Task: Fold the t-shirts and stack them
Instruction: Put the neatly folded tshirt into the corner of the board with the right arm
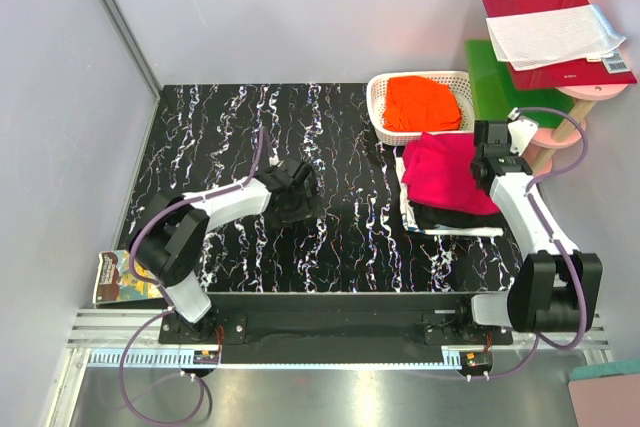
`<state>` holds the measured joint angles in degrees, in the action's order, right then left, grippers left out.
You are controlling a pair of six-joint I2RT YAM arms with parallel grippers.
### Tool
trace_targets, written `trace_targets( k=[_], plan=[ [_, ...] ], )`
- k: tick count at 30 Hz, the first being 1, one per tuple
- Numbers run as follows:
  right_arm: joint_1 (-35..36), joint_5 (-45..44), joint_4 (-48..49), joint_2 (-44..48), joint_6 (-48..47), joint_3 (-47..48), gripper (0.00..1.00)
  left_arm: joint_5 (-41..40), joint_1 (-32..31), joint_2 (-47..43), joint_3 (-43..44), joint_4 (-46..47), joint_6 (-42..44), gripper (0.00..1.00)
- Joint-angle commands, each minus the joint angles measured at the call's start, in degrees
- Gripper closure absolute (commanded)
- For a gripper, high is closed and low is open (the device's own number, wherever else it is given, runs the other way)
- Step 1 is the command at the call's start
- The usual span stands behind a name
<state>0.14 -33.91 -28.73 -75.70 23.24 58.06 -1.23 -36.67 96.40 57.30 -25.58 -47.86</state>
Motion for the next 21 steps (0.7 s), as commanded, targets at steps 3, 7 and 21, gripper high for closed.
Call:
trace_targets(
  k=[3, 7, 21],
  plan=[
    [-2.1, -8.5, -0.2, -8.8, 1.1, 2.1, 0.96, 0.9, -2.1, 1.9, 3.3, -0.2, 0.7, 0.09],
    [-2.1, -5.7, -0.8, -9.6, 1.2, 2.6, 0.79, 0.9, -2.4, 0.8, 4.1, -0.3, 1.4, 0.07],
    [-2.0, 15.0, -2.2, 13.6, -1.1, 3.5, 0.0, 12.2, -5.4, 5.5, 23.2, 6.5, 4.0, 0.6]
  ],
)
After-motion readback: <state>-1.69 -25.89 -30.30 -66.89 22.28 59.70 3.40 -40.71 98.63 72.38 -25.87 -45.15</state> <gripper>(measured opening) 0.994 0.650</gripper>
